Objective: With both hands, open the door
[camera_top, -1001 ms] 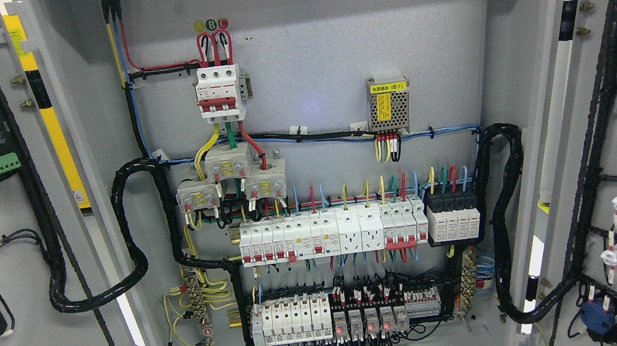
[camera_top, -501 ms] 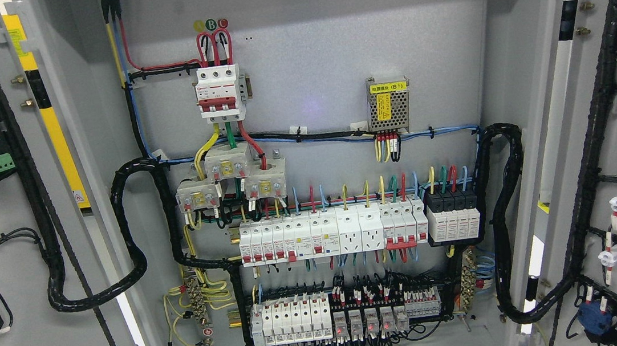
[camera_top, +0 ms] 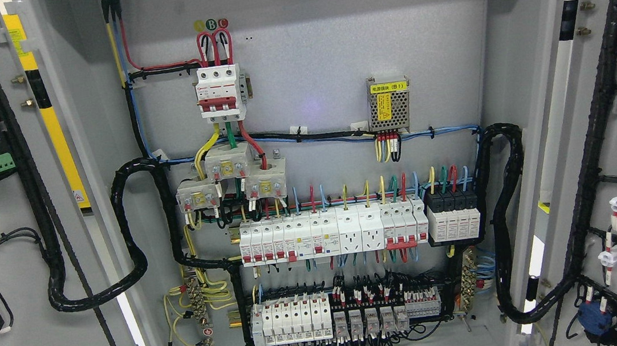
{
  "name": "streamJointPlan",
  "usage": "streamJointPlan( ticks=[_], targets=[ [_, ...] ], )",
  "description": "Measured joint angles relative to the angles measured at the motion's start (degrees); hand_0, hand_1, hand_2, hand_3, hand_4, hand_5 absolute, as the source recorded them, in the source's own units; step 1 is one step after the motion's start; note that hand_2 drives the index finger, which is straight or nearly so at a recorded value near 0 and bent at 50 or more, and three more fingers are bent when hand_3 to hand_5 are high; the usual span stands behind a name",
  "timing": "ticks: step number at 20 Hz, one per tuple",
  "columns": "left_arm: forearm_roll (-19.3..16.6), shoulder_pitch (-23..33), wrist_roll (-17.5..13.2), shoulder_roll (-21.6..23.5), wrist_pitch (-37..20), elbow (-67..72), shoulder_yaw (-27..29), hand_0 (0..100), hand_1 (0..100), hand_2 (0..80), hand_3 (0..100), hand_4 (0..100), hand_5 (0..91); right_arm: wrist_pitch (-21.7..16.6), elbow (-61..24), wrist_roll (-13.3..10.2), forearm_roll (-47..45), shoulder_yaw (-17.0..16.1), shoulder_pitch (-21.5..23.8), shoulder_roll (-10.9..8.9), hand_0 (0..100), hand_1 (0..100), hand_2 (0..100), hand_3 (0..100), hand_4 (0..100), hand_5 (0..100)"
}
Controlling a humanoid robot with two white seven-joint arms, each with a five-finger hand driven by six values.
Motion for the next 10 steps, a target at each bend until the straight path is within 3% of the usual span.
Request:
streamJointPlan(
  ticks=[10],
  targets=[
    [-0.41, 3.01, -0.70, -3.45, 0.13, -7.89, 0.40, 0, 0, 0.0, 0, 0, 0.0, 0.11, 1.50, -0.03, 0.54, 5.84, 3.20, -0.61, 24, 0, 0, 0, 0, 0]
  ],
)
